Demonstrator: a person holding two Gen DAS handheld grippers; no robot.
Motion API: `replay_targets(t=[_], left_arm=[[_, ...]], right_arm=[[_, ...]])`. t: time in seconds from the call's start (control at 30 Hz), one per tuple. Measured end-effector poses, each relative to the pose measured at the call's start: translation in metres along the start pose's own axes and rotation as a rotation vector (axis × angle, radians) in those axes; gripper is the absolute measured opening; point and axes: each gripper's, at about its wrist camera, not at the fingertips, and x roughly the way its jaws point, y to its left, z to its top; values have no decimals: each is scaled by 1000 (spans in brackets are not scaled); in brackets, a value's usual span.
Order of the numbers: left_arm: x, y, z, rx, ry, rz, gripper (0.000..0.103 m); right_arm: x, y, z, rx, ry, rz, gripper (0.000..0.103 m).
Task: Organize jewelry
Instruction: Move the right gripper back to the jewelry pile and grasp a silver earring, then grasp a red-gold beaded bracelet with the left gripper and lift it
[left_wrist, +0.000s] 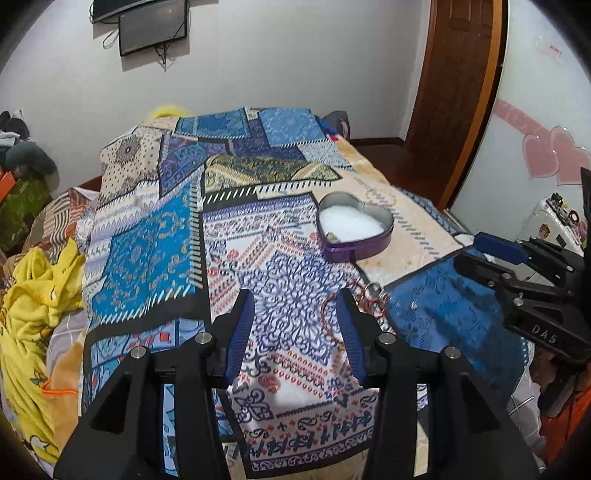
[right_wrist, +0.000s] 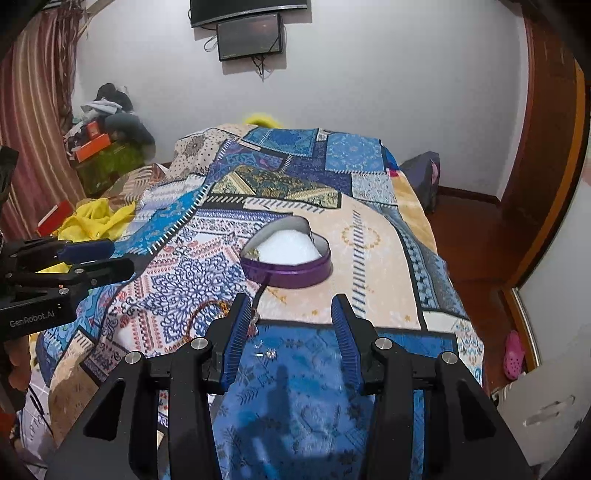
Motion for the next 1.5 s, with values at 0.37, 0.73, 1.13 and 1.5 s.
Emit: replay_targets(t=[0.37,0.73,1.13,1.5], left_arm=[[36,3,-19,-19,108,-22,45],[65,-14,-19,-11,158,-49,24],[100,-15,-8,-22,240,-111,22],[112,-11,-2,-36,237,-154,2]], right_arm=[[15,1,-23,-7,70,11,42],[32,8,-37,-37,129,78,42],[47,13,-38,-86,134,115,29],[51,2,-34,-26,124,134,9]])
